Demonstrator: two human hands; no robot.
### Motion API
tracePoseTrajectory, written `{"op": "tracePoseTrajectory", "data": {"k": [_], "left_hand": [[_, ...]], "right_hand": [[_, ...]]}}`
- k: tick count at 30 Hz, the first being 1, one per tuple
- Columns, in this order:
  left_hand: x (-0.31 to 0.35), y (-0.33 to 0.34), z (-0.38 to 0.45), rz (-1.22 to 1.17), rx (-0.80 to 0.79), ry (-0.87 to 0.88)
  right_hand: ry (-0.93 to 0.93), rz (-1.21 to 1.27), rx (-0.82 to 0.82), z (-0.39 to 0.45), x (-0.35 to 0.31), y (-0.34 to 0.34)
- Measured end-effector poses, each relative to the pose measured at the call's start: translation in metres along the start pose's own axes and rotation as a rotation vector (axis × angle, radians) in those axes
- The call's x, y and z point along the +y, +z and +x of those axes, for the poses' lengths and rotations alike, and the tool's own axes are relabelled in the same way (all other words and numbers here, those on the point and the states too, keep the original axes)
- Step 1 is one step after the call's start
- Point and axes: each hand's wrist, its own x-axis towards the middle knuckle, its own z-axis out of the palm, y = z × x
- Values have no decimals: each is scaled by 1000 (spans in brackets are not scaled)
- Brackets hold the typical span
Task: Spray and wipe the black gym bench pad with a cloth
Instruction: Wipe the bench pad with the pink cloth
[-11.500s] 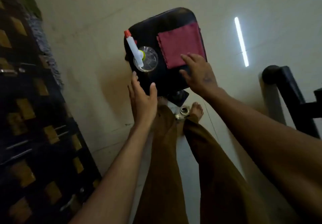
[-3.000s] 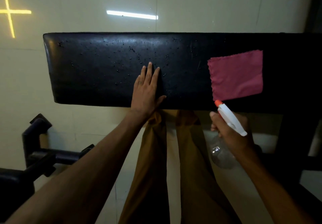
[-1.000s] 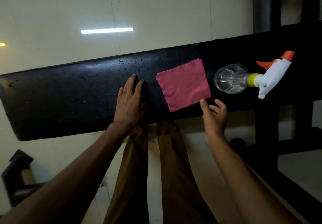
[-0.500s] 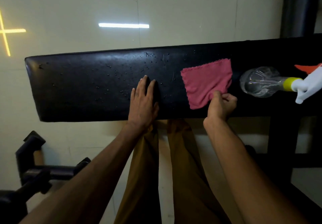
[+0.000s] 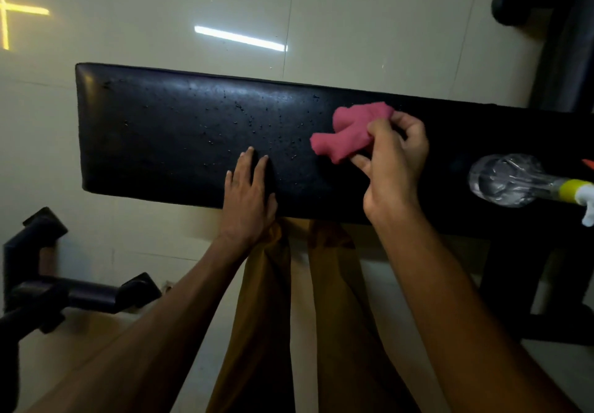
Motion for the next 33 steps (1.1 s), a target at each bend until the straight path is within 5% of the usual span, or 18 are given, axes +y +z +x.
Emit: {"op": "tracePoseTrajectory", "data": {"k": [4,7,13,16,21,26,30,33], "left_hand": [[-17,-6,-3,-10,32,-23],[-29,-11,0,-16,49,-43],[-51,-18,9,-34,78,-56],[-62,-18,17,-32,123,-57],[-86,-14,42,53,222,15],[-100,9,58,148,355,75],[-103,16,59,161,439,82],[-102,12,60,163,448,102]], "right_hand": [[-75,6,-130,-1,-5,8],[-56,-56,-72,14,4,-9],[-198,-821,60,38,35,-41],[-480,-1081,-73,41,53,-25],[-619,-1587,-216,77,101,19],[-611,-1552,118,92,127,78],[-852,-1581,-45,82,140,111],[-1026,-1593,-246,68,155,72]]}}
